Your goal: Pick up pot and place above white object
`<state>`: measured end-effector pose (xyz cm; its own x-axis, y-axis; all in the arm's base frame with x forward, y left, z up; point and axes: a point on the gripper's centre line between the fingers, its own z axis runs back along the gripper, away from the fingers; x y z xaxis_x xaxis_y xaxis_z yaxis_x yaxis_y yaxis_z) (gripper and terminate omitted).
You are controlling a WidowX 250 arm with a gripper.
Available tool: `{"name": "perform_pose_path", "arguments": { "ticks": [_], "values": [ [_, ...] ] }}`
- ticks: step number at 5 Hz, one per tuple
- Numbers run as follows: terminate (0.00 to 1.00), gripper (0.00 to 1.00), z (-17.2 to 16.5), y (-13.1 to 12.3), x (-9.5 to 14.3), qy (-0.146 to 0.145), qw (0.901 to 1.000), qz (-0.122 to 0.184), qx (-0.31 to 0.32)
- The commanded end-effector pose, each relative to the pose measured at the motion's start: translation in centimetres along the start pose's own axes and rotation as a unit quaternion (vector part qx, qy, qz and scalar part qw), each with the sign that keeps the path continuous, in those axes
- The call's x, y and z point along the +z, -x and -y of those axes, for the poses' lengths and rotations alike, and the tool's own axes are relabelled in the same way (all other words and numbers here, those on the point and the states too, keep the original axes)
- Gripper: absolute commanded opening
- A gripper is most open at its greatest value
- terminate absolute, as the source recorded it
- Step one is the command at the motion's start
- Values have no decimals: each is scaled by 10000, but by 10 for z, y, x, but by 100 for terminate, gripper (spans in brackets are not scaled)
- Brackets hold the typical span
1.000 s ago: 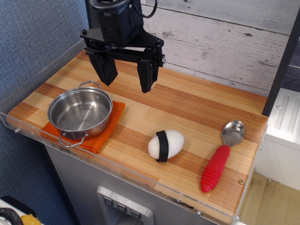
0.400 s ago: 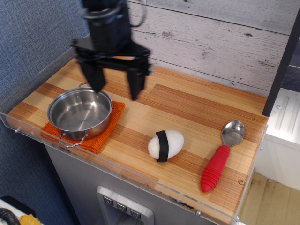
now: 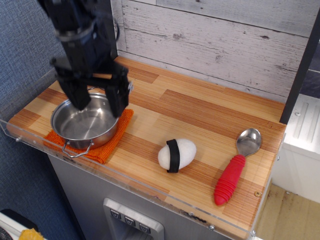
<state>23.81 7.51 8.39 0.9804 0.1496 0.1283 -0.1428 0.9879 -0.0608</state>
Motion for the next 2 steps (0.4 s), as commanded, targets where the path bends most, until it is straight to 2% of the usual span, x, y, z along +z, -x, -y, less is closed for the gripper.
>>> {"name": "perform_pose_path", "arguments": {
  "ticks": [1, 2],
  "values": [
    [0, 100, 15, -14, -44, 69, 9998, 113, -123],
    [0, 100, 20, -15, -56, 89, 9999, 85, -101]
  ]
}}
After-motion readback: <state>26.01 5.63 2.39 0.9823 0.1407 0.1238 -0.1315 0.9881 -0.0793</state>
